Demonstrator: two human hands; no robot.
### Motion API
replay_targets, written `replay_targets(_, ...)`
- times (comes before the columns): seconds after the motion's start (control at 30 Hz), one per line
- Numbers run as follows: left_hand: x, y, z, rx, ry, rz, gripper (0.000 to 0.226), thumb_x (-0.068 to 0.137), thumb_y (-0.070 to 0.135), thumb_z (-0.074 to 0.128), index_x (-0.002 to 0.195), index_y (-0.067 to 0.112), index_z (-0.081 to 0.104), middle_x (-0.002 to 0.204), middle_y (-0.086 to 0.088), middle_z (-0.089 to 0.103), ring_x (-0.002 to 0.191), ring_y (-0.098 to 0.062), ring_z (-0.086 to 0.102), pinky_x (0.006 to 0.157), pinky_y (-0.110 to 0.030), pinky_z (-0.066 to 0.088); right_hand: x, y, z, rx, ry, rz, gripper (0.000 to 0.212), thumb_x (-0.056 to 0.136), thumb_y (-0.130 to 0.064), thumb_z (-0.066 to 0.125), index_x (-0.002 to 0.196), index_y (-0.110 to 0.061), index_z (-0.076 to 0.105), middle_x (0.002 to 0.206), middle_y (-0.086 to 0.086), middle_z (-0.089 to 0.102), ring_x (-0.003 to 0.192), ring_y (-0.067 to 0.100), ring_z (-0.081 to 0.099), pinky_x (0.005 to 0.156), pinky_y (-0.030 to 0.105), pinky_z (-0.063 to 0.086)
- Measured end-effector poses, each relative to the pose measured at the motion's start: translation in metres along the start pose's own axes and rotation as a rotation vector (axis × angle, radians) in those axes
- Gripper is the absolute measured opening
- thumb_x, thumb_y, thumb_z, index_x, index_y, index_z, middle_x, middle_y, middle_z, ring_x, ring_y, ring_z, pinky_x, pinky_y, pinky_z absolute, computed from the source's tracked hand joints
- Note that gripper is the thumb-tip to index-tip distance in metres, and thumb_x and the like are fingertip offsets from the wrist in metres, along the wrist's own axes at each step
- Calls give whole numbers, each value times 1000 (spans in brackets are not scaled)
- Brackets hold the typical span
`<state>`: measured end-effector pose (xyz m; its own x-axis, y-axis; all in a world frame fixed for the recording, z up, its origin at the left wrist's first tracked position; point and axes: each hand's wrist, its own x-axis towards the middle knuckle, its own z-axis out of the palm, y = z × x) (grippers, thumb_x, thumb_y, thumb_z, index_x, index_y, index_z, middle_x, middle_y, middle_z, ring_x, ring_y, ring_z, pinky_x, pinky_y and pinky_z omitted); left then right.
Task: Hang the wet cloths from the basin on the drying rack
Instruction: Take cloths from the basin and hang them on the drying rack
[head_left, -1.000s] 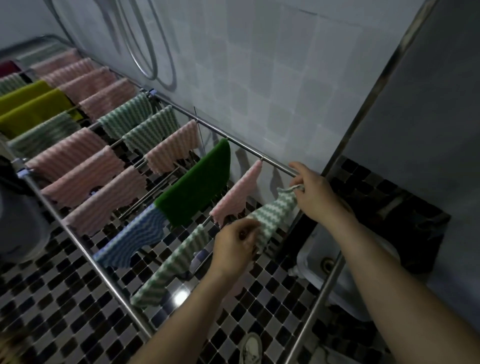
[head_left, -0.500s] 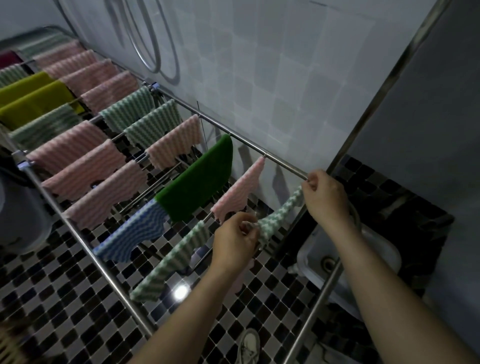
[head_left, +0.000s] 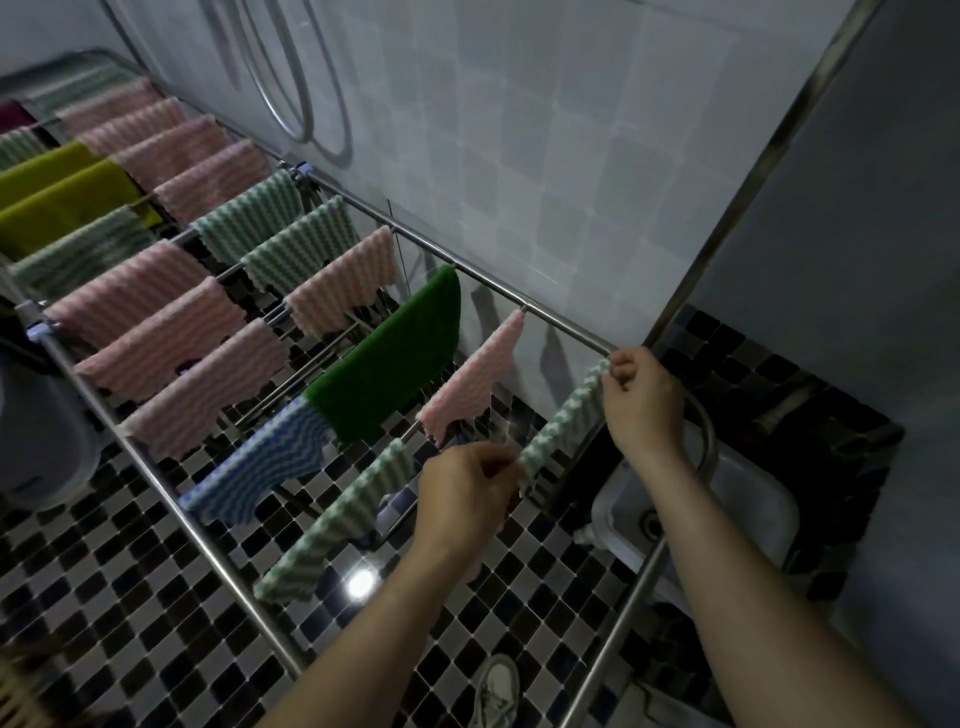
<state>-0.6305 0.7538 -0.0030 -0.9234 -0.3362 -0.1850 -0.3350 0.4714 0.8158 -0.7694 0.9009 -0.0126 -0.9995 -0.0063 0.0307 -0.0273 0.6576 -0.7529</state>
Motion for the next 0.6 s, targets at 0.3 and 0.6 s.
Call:
replay_targets(0.3, 6, -1, -10, -144, 60, -159, 21, 86, 19, 69, 106, 25, 63, 96, 3, 70, 81, -12, 70, 75, -36, 60, 8, -4, -6, -203, 14, -185, 19, 95, -19, 55, 102, -4, 63, 99, 13, 65, 83, 21, 53, 68, 26, 35)
replay_targets(0.6, 0, -1, -5, 207, 0, 5, 10, 91, 20, 64, 98, 20, 70, 90, 11, 66, 75, 0, 61, 73, -20, 54, 17, -6, -8, -73, -118, 116, 35, 94, -28, 53, 66, -11, 66, 69, 6, 69, 67, 26, 64, 68, 35, 53)
